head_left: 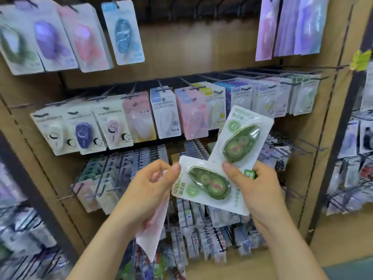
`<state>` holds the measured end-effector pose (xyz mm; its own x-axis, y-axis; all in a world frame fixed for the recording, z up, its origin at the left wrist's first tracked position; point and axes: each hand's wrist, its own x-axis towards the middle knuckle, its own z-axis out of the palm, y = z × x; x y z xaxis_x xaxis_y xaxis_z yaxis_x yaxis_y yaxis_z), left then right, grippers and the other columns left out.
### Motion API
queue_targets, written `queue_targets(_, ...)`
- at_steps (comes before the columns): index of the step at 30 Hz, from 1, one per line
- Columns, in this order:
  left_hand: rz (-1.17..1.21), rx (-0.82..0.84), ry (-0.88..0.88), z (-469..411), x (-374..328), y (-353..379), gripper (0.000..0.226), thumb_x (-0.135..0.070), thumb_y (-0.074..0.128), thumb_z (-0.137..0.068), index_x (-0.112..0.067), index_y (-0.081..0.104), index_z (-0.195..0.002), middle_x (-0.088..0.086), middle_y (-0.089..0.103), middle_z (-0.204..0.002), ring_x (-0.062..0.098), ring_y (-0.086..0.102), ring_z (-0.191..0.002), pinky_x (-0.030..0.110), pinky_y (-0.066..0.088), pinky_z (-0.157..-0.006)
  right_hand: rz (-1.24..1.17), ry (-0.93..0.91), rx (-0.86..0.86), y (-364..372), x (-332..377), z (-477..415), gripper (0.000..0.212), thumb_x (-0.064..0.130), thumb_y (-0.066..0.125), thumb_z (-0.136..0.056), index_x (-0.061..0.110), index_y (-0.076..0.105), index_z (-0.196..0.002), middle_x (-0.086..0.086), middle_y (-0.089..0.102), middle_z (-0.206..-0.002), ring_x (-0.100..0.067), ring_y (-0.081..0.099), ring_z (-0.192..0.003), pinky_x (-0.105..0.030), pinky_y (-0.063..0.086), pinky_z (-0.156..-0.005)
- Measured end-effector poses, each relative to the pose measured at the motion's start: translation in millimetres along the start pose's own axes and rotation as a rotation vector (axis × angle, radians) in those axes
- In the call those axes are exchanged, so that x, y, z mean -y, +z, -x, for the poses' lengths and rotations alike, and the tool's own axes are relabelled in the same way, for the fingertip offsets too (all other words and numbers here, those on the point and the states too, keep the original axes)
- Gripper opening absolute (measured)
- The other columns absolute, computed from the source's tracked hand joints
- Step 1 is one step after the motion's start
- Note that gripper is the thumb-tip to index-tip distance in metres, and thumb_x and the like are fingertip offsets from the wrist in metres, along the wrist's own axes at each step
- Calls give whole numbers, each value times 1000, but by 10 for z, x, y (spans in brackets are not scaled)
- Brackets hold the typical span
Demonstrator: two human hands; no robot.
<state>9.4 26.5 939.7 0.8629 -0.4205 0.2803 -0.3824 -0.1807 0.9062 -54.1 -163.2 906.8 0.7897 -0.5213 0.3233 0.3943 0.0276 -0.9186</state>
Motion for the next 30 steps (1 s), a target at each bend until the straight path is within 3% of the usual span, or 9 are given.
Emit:
queue_targets(5, -26, -85, 53, 97, -80, -173, 38, -34, 39, -101, -8, 45, -73, -15, 43, -55, 0, 41, -52, 11, 35, -55, -24, -12, 93, 177, -36, -64, 10, 23, 73, -79, 32, 78, -80, 4, 77, -89, -16, 74, -84, -42, 59, -77)
queue_targets(8, -77, -121, -18, 114, -43, -386, 33, -34, 43, -102, -7, 50, -84, 3, 34, -67, 18, 31, -59, 21, 29, -51, -13, -1, 119, 214, -23, -140, 7, 25, 74, -75, 30, 78, -78, 4, 78, -87, -16, 74, -82, -40, 57, -76)
queue_targets(14, -136, -197, -128, 225, 26, -571, 39, -25, 59, -95, -20, 56, -57, 4, 38, -52, 20, 31, -47, 26, 26, -50, 22, 0, 220, 360, -6, -304, 17, 33, 74, -69, 26, 78, -84, 5, 77, -91, -18, 73, -86, -44, 57, -83)
queue_targets(16, -177, -198, -113, 258, 25, -607, 30, -31, 62, -92, -20, 67, -65, 20, 49, -58, 17, 39, -46, 26, 31, -49, 20, 13, 289, 467, 11, -312, 21, 32, 74, -70, 24, 76, -89, 6, 77, -94, -17, 73, -91, -43, 56, -85)
queue_targets(18, -161, -157, -114, 245, 20, -664, 15, -37, 63, -91, -28, 75, -88, 30, 64, -84, 25, 51, -61, 38, 41, -58, 35, 24, 373, 582, 20, -312, 21, 32, 74, -69, 25, 77, -88, 6, 77, -94, -17, 73, -92, -42, 56, -85)
queue_targets(21, -125, -72, -109, 195, 49, -842, 15, -41, 62, -90, -33, 71, -99, 17, 70, -102, 48, 62, -90, 61, 48, -84, 25, 25, 435, 746, 53, -314, 17, 30, 73, -70, 26, 77, -86, 7, 77, -92, -16, 74, -87, -38, 57, -78)
queue_targets(25, -133, 46, -57, 188, 13, -1137, 31, -51, 61, -82, -36, 66, -108, 20, 65, -100, 45, 58, -88, 60, 46, -88, 38, 52, 565, 966, 149, -361, 24, 29, 68, -79, 23, 73, -102, 4, 77, -98, -17, 74, -90, -40, 59, -79)
queue_targets(28, -263, 19, 31, 164, -101, -1381, 35, -56, 63, -85, -42, 65, -117, -7, 61, -81, 11, 57, -68, 29, 49, -68, 65, 10, 603, 1176, 233, -395, 26, 29, 65, -80, 22, 72, -104, 6, 77, -98, -15, 74, -91, -32, 60, -77)
queue_targets(30, -342, -16, 76, 122, -227, -1551, 41, -53, 61, -77, -41, 66, -116, -12, 63, -79, 0, 54, -61, 15, 43, -62, 126, -54, 622, 1335, 285, -419, 25, 29, 65, -79, 22, 72, -102, 10, 77, -98, -11, 73, -93, -27, 59, -79)
